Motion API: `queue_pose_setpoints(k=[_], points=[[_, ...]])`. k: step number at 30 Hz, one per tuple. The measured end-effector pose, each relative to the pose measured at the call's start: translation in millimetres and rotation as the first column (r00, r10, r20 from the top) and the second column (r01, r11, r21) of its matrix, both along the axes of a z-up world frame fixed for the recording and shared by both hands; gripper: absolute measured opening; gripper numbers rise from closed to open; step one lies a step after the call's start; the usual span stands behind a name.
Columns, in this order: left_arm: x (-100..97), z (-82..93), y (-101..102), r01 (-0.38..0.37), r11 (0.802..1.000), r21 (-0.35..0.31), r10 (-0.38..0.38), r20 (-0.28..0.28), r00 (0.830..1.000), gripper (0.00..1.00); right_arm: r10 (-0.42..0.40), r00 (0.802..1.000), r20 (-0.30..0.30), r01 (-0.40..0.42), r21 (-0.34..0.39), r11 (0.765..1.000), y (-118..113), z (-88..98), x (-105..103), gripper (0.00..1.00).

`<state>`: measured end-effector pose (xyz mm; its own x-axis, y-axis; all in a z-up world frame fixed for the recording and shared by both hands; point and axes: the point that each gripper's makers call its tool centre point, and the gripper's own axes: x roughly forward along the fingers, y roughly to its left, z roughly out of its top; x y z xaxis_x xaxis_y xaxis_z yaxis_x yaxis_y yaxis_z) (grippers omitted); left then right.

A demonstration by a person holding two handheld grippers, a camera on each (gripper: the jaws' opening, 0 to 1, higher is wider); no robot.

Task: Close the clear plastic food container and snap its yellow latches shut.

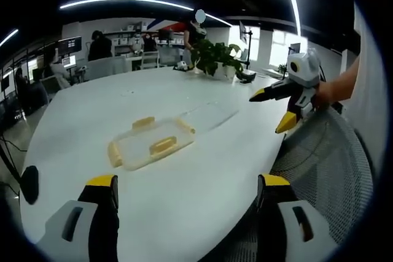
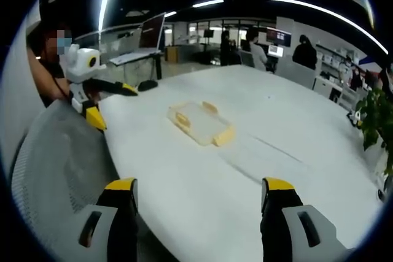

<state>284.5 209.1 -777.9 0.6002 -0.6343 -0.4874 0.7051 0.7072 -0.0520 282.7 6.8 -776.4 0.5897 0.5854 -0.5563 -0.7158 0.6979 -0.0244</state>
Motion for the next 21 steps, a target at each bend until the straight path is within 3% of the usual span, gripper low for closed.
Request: queue_pose_setpoints(k=[15, 21], points=[[-4.0, 3.6, -10.7, 0.065, 0.998, 0.026, -0.065, 0.001, 0.998, 0.94, 0.058, 0.998, 0.005, -0.058, -0.016, 0.998, 10.8, 4.3, -1.7, 0.81], [1.7, 2.5, -10.3, 0.086, 0.996, 0.036, -0.085, -0.008, 0.996, 0.93, 0.081, 0.997, 0.009, -0.080, -0.032, 0.996, 17.2, 5.2, 6.6, 0.81]])
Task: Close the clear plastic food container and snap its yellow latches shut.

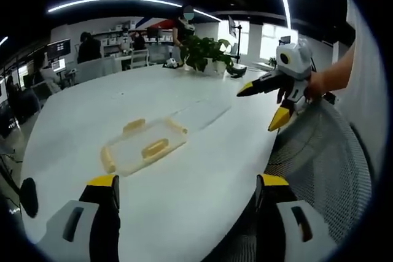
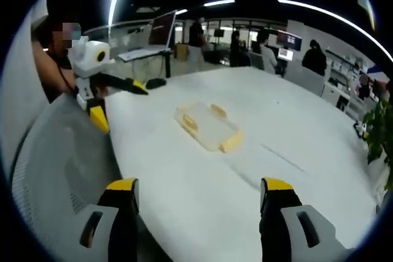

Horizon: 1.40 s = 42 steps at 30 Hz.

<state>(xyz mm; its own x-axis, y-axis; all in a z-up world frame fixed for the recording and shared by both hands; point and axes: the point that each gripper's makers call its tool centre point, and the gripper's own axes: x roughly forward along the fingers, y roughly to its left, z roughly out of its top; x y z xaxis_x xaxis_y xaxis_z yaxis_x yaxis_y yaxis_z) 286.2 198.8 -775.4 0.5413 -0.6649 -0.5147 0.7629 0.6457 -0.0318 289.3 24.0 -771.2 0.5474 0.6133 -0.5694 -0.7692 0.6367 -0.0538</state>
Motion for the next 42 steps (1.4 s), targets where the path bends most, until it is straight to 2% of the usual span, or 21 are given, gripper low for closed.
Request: queue_pose_setpoints(k=[14, 19, 33, 42], points=[[16.7, -6.8, 4.3, 0.049, 0.998, 0.044, -0.049, -0.002, 0.999, 0.89, 0.077, 0.997, 0.011, -0.077, -0.039, 0.996, 16.0, 3.9, 20.4, 0.77], [20.9, -8.4, 3.2, 0.066, 0.996, 0.058, -0.066, -0.003, 0.998, 0.88, 0.111, 0.994, 0.004, -0.110, -0.081, 0.991, 20.7, -1.3, 26.4, 0.74], [42.0, -15.5, 8.5, 0.116, 0.987, 0.115, -0.115, -0.010, 0.993, 0.86, 0.183, 0.983, -0.013, -0.183, -0.109, 0.977, 31.3, -4.7, 41.0, 0.71], [44.6, -27.1, 15.4, 0.142, 0.977, 0.162, -0.138, -0.035, 0.990, 0.81, 0.203, 0.979, -0.034, -0.206, -0.148, 0.967, 31.1, -12.8, 50.9, 0.67]])
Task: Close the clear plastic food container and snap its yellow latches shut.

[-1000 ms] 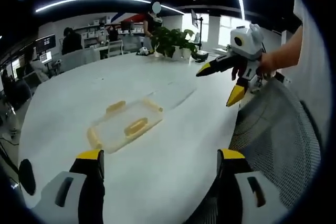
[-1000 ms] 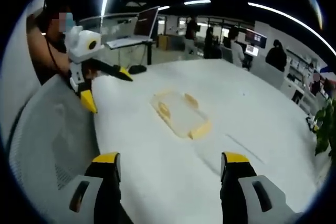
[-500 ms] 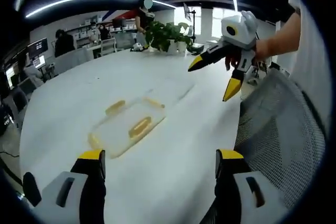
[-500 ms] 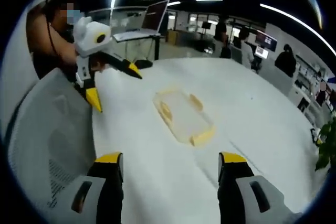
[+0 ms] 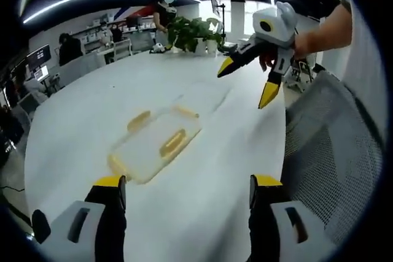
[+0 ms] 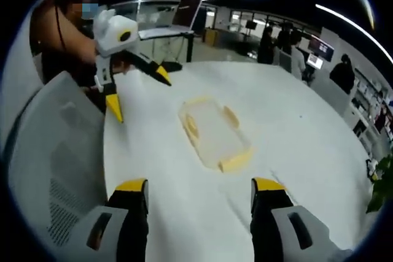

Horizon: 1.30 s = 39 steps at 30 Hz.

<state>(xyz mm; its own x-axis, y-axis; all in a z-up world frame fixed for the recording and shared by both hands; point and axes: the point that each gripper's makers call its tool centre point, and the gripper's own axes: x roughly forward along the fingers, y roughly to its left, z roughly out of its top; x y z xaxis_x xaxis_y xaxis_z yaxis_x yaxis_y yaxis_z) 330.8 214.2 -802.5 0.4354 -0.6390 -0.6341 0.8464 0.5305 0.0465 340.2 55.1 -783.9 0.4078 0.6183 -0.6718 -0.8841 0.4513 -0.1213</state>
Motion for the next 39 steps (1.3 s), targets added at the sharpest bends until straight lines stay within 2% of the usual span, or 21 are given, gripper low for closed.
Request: queue_pose_setpoints(k=[6, 24, 32, 39], points=[[0.6, -7.0, 2.6, 0.024, 0.999, 0.031, -0.024, -0.006, 1.000, 0.79, 0.020, 1.000, -0.013, -0.020, -0.019, 1.000, 1.4, -4.9, 5.3, 0.65], [33.3, -12.0, 16.0, 0.057, 0.993, 0.107, -0.059, 0.014, 0.998, 0.77, 0.067, 0.998, -0.002, -0.067, -0.066, 0.996, 7.0, -10.2, 21.7, 0.60], [40.3, -21.3, 15.3, 0.095, 0.978, 0.185, -0.102, 0.026, 0.994, 0.74, 0.088, 0.996, -0.002, -0.088, -0.096, 0.992, 9.0, -14.7, 32.7, 0.57], [47.8, -24.9, 21.0, 0.105, 0.971, 0.215, -0.112, 0.019, 0.993, 0.73, 0.132, 0.991, -0.010, -0.132, -0.123, 0.984, 14.8, -21.9, 37.3, 0.55]])
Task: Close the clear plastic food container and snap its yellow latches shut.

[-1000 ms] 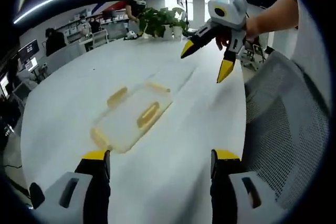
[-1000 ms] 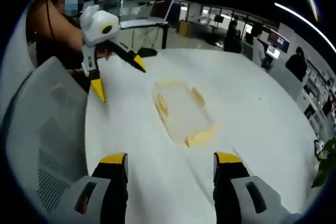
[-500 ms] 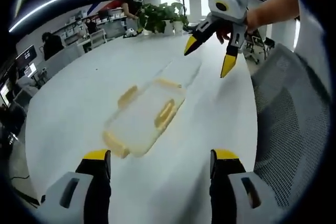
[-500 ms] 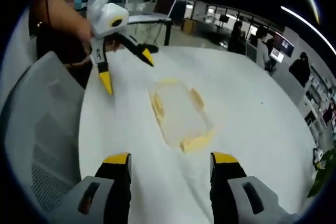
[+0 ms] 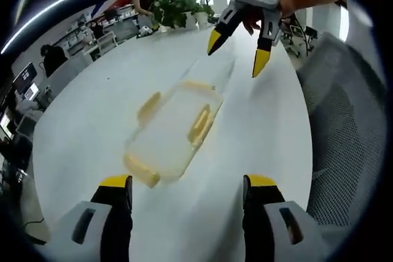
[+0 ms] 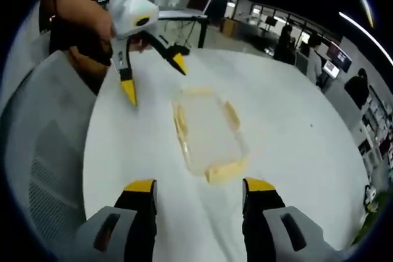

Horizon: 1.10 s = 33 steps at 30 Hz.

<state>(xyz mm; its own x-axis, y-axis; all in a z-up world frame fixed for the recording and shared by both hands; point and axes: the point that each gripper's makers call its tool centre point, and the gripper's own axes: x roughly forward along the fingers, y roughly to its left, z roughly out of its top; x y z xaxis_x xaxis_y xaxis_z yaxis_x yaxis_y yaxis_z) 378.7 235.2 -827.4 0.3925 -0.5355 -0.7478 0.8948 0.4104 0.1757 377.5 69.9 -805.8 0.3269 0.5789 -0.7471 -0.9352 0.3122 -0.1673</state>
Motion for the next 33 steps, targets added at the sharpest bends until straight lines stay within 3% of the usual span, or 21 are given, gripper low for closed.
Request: queue_pose_setpoints(k=[17, 33], points=[[31.0, -6.0, 17.4, 0.014, 0.999, 0.052, -0.014, -0.006, 1.000, 0.70, 0.086, 0.996, -0.018, -0.087, -0.053, 0.995, 8.1, -6.8, 26.9, 0.52], [45.7, -14.6, 21.5, 0.124, 0.985, 0.122, -0.120, -0.034, 0.992, 0.66, 0.140, 0.988, -0.059, -0.145, -0.084, 0.986, 12.2, -21.6, 38.0, 0.52]])
